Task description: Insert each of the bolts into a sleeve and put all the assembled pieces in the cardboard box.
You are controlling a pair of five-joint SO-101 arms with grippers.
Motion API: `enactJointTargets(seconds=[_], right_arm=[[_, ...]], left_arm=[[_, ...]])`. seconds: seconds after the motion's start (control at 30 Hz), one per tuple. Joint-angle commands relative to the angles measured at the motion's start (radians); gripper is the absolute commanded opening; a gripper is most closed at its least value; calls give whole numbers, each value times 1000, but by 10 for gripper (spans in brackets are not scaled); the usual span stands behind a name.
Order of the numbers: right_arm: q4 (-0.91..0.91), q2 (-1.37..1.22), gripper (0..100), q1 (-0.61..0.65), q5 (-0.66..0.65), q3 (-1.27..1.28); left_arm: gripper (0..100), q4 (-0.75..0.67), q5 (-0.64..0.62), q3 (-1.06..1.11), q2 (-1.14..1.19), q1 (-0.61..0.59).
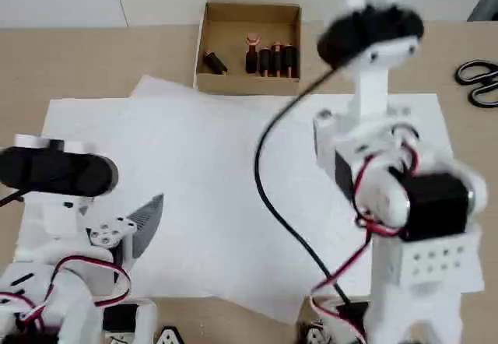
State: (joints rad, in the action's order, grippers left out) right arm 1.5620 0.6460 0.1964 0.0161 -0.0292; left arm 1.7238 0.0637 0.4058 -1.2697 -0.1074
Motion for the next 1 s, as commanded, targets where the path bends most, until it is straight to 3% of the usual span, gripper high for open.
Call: enactJointTargets(seconds=[0.0, 0.17, 0.43, 0.6, 0.97], right_arm=[[-305, 245, 256, -25, 11, 483], [-708, 591, 256, -27, 6, 988], [-1047, 1006, 256, -30, 3, 1511], [-1070, 1168, 256, -31, -84, 1688], [-1013, 1138, 256, -30, -100, 1714]], left_arm=[[313, -98, -6, 114, -83, 0], [313, -210, -8, 343, -239, -2], [313, -384, -6, 619, -543, 0], [313, -446, -6, 677, -532, -2], [313, -516, -12, 941, -535, 5]])
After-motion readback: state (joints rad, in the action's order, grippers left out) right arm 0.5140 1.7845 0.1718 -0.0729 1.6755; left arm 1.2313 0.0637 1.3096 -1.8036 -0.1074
